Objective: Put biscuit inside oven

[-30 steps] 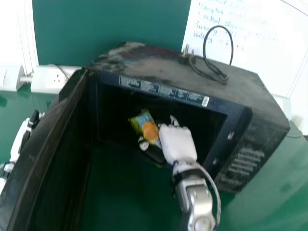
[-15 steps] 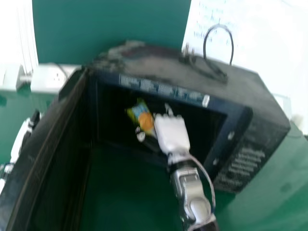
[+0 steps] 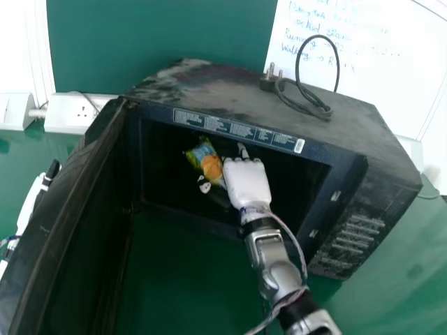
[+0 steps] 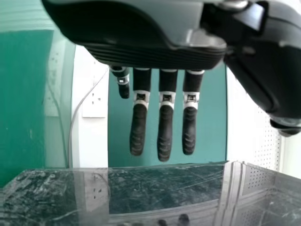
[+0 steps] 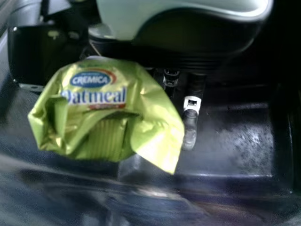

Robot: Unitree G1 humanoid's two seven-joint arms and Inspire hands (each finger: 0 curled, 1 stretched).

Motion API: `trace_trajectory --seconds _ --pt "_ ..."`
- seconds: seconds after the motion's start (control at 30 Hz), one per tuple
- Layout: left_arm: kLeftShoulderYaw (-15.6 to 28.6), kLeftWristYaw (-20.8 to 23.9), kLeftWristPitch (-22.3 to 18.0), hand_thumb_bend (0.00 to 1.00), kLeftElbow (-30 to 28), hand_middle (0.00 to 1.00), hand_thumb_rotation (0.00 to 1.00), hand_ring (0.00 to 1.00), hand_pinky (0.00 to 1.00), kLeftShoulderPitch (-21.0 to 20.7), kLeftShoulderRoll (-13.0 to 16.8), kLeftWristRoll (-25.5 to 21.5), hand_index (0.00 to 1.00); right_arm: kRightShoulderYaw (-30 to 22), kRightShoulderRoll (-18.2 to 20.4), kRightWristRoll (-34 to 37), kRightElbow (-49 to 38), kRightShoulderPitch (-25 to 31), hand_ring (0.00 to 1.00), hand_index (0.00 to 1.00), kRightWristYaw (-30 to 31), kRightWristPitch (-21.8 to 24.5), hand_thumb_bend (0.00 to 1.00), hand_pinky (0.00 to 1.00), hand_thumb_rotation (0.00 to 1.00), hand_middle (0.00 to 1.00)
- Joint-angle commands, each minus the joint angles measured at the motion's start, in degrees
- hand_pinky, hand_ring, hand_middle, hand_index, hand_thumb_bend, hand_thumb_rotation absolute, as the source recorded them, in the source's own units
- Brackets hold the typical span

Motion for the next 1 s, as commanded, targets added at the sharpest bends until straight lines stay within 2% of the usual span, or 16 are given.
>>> trace_trajectory --seconds 0.0,0.27,0.47,0.57,0.67,0.7,0.73,0.77,0.87,0.97 --pt "0.1 0.2 0.1 0.52 -0.9 0.42 0.07 0.37 0.3 1.0 -0.1 -0.1 0.48 0.5 -0.5 1.3 2.4 -3.1 0.41 0.52 -1.7 -0.2 0.52 0.31 0.0 0.43" --pt "0.2 -0.1 -0.2 0.51 -0.4 0.43 0.07 0.38 0.31 1.1 0.1 -0.1 0.48 2.3 -1.1 4.5 6.4 -6.0 0.43 0.53 -2.8 -0.7 0.52 0.39 0.0 0.44" --pt "0.1 -0.2 0.0 0.51 -1.3 0.43 0.07 0.37 0.3 1.3 -0.1 -0.5 0.48 2.4 -1.7 6.5 5.7 -5.8 0.43 0.54 -2.8 -0.8 0.52 0.43 0.0 0.45" --pt "0.2 -0.7 0.1 0.51 -1.1 0.42 0.07 0.38 0.3 1.3 -0.1 -1.1 0.48 2.1 -1.7 7.5 3.5 -4.9 0.42 0.55 -0.4 0.9 0.51 0.46 0.0 0.47" --pt "0.2 -0.3 -0.2 0.51 -1.0 0.42 0.07 0.38 0.3 1.2 0.0 -0.5 0.48 2.2 -1.8 7.9 0.7 -4.0 0.53 0.55 2.5 3.2 0.52 0.5 0.01 0.47" --pt "0.2 -0.4 -0.2 0.51 -0.9 0.42 0.07 0.38 0.3 1.2 0.0 -0.6 0.48 2.3 -1.7 7.9 -0.3 -3.6 0.54 0.62 3.3 4.2 0.54 0.5 0.0 0.48" --pt "0.3 -0.6 -0.3 0.51 -0.7 0.43 0.07 0.38 0.3 1.1 0.0 -0.8 0.48 2.3 -1.6 7.9 -1.3 -3.2 0.55 0.67 3.9 5.2 0.66 0.5 0.18 0.56" --pt "0.3 -0.7 -0.4 0.51 -0.5 0.43 0.07 0.38 0.3 1.0 0.0 -0.9 0.48 2.2 -1.6 8.0 -2.4 -2.6 0.56 0.69 4.2 5.9 0.71 0.51 0.26 0.59" --pt "0.5 -1.0 -1.1 0.51 0.6 0.43 0.07 0.38 0.3 0.8 0.1 -0.9 0.48 2.1 -1.7 8.4 -6.3 -0.5 0.63 0.74 5.6 7.7 0.76 0.56 0.4 0.67" --pt "0.6 -1.6 -1.6 0.51 1.5 0.43 0.07 0.38 0.3 0.5 0.1 -1.4 0.48 1.8 -2.0 8.8 -11.1 1.5 0.7 0.8 8.7 10.1 0.77 0.62 0.47 0.74"
